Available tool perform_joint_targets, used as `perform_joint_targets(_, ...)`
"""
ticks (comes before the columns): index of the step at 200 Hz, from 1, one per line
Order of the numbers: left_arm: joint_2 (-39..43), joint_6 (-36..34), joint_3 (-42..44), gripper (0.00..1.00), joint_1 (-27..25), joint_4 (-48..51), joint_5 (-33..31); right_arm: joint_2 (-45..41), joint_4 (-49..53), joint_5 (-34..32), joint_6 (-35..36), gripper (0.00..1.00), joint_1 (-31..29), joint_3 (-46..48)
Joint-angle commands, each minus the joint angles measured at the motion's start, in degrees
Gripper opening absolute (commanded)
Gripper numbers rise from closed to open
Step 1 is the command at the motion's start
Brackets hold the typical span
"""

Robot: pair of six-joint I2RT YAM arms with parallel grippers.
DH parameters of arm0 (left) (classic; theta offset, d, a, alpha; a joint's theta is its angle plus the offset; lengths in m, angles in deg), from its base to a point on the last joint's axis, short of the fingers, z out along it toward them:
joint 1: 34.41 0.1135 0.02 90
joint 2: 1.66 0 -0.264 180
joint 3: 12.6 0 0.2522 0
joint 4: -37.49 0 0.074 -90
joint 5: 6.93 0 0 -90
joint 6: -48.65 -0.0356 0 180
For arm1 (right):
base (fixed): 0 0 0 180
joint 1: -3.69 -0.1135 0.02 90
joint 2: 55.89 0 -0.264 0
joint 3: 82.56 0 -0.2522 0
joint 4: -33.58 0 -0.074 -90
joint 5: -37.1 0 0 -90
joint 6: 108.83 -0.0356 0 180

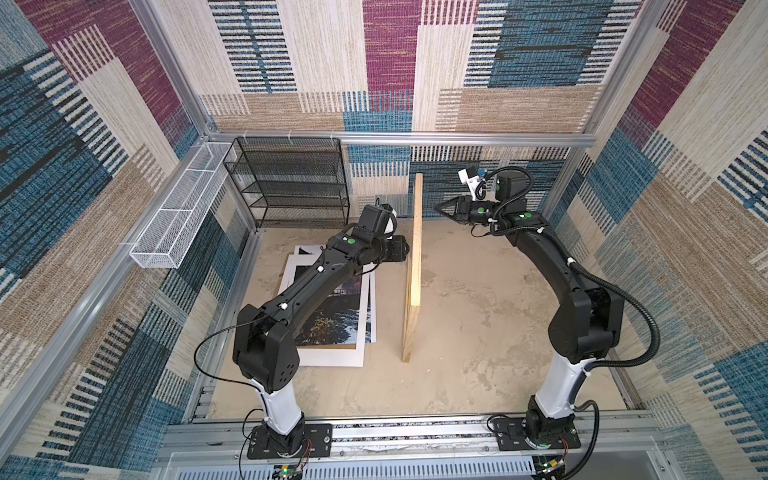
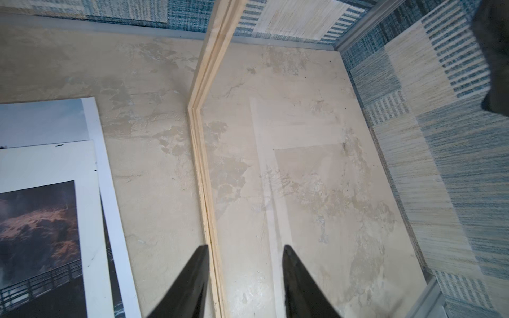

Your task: Put the photo into the frame

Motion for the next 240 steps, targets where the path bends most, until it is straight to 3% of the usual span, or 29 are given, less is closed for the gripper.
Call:
perform_joint_targets(1, 0.9, -1.2, 0.2, 0.47, 0.2, 0.8, -1.9, -0.7, -0.1, 1.2, 1.7, 0.28, -0.1, 0.6)
perform_joint_targets(25, 1.2, -1.2, 0.2, 0.47, 0.1, 0.8, -1.5, -1.7, -2.8, 2.9, 0.6, 0.52, -0.4, 2.4)
perform_joint_targets(43, 1.3, -1.2, -0.1, 0.47, 0.1, 0.8, -1.2, -2.5, -2.9, 3.0, 0.9, 0.63, -1.0, 2.7)
perform_joint_targets(59, 1.4, -1.2, -0.4, 0.47, 0.1, 0.8, -0.9, -2.7, -2.8, 3.4, 1.1, 0.66, -2.0, 2.7)
perform_joint_targets(109, 1.5, -1.1, -0.4, 0.47, 0.0, 0.9, -1.2, -1.7, -3.8, 3.7, 0.6, 0.69, -5.9, 2.1)
perform_joint_targets(167, 1.4, -1.3, -0.4, 0.47, 0.0, 1.0, -0.8, -1.3, -3.8, 4.0, 0.2, 0.6, -7.6, 0.5)
perform_joint_targets(240, 1.1, -1.5, -0.3, 0.47, 0.0, 1.0, -0.7, -1.0, -3.0, 5.3, -0.2, 0.61, -9.4, -1.4)
